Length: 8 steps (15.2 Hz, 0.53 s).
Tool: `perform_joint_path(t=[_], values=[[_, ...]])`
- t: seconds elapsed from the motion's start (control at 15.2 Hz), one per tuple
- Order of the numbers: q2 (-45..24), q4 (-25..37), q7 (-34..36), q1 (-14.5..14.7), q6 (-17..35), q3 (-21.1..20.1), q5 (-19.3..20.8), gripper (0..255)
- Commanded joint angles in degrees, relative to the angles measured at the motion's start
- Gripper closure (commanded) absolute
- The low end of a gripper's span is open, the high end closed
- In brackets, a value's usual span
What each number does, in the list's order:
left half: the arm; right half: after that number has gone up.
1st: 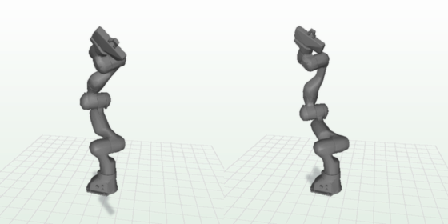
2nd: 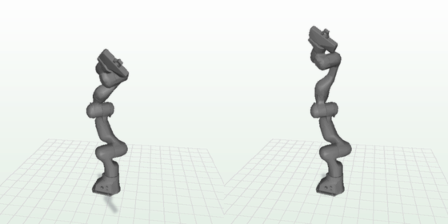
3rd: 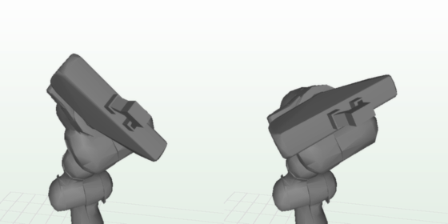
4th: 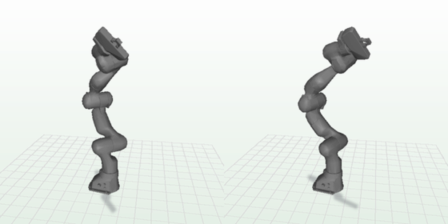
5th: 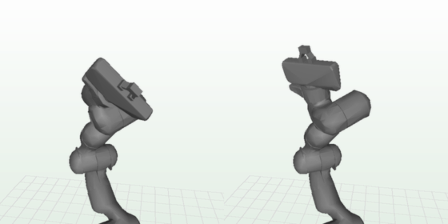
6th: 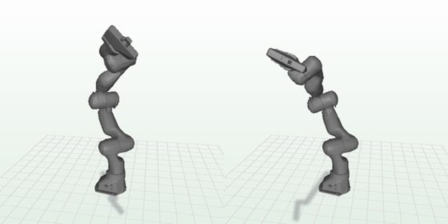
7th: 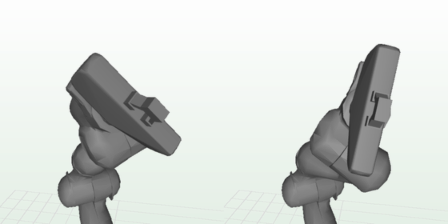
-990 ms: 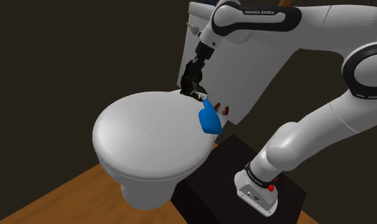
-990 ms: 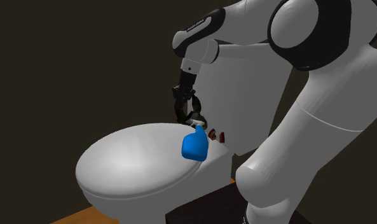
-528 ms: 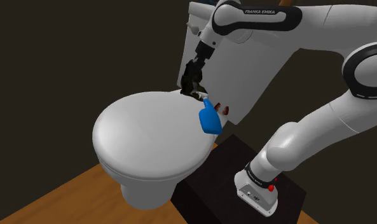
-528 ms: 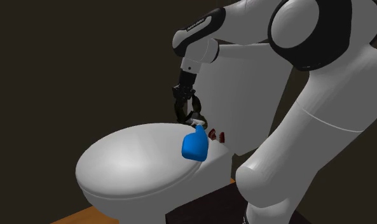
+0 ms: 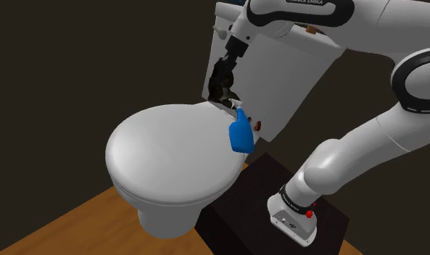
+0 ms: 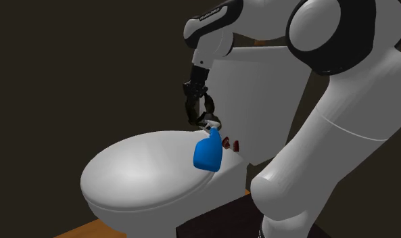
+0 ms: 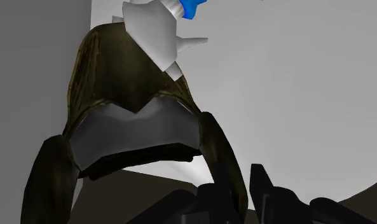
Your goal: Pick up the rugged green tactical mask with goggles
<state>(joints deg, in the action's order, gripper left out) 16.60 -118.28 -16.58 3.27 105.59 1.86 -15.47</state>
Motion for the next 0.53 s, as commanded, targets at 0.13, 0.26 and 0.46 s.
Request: perform_joint_path(t=[0.13,0.26,0.46], values=[[-0.16,3.25,0.64,-0.07,-3.01,0.15,0.24,255],[-0.29,4.91,1.0,-0.08,-4.49,0.19,0.32,255],[-0.39,5.88,1.2,-0.09,-5.34,0.22,0.37,255]])
